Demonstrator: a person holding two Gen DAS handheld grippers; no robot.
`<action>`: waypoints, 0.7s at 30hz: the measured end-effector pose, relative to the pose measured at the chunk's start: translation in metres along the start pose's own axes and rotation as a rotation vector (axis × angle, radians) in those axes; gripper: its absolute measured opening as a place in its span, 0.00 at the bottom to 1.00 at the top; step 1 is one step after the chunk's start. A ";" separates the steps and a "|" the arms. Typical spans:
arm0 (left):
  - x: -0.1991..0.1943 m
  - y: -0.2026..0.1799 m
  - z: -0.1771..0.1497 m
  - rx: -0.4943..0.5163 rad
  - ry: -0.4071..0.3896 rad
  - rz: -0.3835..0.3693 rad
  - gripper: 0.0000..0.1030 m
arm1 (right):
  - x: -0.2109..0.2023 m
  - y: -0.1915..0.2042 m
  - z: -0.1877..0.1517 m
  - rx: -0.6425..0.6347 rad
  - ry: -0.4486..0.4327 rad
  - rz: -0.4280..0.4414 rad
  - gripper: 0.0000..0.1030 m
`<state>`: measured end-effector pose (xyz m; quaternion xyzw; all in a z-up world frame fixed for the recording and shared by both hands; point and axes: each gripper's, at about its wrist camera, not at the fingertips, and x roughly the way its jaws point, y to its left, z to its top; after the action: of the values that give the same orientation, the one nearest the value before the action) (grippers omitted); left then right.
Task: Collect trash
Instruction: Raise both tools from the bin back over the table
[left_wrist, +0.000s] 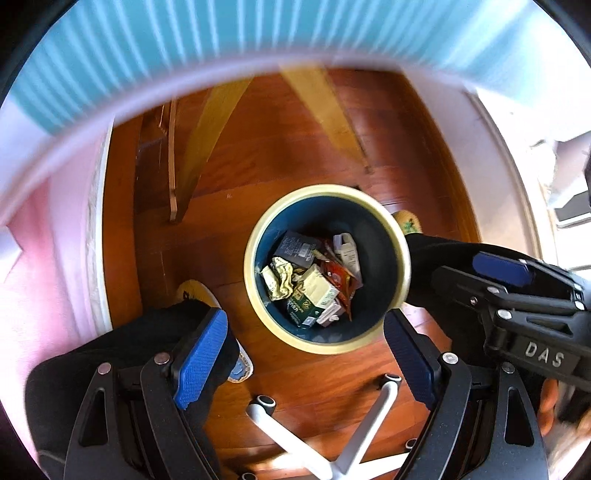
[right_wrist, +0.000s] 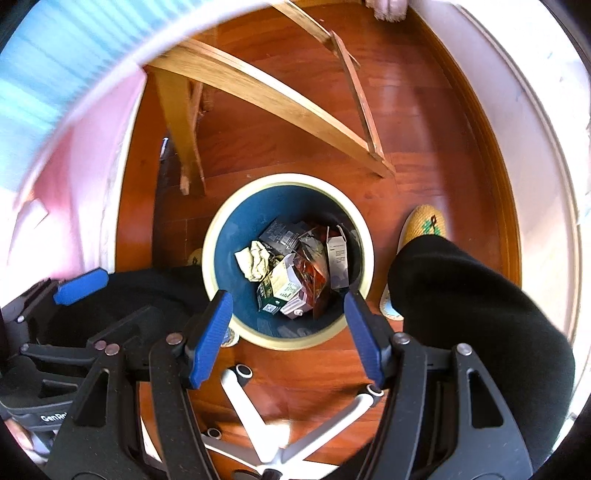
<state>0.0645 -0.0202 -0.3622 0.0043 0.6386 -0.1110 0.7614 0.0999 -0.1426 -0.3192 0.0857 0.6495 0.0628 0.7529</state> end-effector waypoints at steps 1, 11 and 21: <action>-0.012 -0.002 -0.002 0.018 -0.018 -0.007 0.85 | -0.007 0.002 -0.001 -0.010 -0.004 0.002 0.59; -0.136 -0.004 -0.009 0.120 -0.200 -0.033 0.85 | -0.105 0.030 -0.003 -0.171 -0.097 0.019 0.59; -0.270 0.007 0.023 0.145 -0.367 -0.040 0.85 | -0.220 0.071 0.021 -0.299 -0.237 0.061 0.59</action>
<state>0.0449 0.0278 -0.0961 0.0260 0.4793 -0.1707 0.8605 0.0893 -0.1193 -0.0886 -0.0009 0.5370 0.1708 0.8261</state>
